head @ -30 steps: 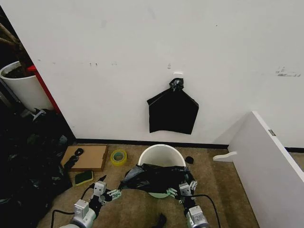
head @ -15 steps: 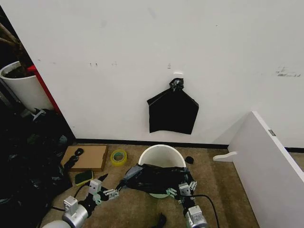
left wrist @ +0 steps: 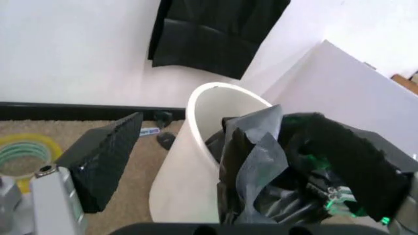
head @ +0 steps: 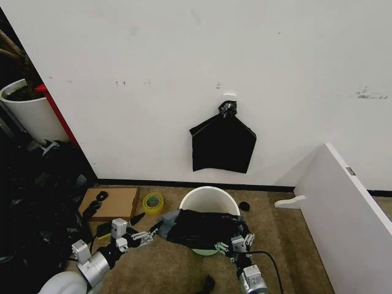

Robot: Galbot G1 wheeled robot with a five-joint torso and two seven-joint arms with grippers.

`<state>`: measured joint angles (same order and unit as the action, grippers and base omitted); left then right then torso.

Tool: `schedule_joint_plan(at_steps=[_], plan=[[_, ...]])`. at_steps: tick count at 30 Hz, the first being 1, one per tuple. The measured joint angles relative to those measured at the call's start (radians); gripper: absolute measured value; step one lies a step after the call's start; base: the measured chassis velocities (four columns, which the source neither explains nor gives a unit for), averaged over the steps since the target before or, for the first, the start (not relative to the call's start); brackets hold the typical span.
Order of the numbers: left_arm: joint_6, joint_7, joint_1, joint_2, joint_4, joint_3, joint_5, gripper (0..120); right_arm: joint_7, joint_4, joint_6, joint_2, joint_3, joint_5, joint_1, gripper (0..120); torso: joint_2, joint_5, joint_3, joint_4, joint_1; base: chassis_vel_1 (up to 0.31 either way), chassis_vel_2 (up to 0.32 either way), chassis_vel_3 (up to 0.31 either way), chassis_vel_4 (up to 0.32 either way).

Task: Place the garbage bag over the trash bin.

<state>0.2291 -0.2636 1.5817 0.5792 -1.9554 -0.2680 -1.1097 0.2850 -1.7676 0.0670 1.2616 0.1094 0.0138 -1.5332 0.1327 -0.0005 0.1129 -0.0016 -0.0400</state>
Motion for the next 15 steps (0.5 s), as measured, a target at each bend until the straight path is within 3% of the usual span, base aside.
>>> schedule_joint_plan(at_steps=[7,15], plan=[[0.023,0.019,-0.004,0.015,-0.005,-0.008,0.012,100,-0.001,-0.010,0.000,-0.002,-0.001,-0.001,-0.008,100,0.000,0.0002,0.000,0.0001,0.000,0.000,0.000,0.000,0.000],[0.047,0.110,-0.016,0.070,0.007,-0.009,0.042,100,-0.005,-0.121,-0.008,-0.015,-0.006,-0.004,-0.073,100,0.000,0.0001,0.000,0.0000,0.000,0.000,0.000,0.000,0.000]])
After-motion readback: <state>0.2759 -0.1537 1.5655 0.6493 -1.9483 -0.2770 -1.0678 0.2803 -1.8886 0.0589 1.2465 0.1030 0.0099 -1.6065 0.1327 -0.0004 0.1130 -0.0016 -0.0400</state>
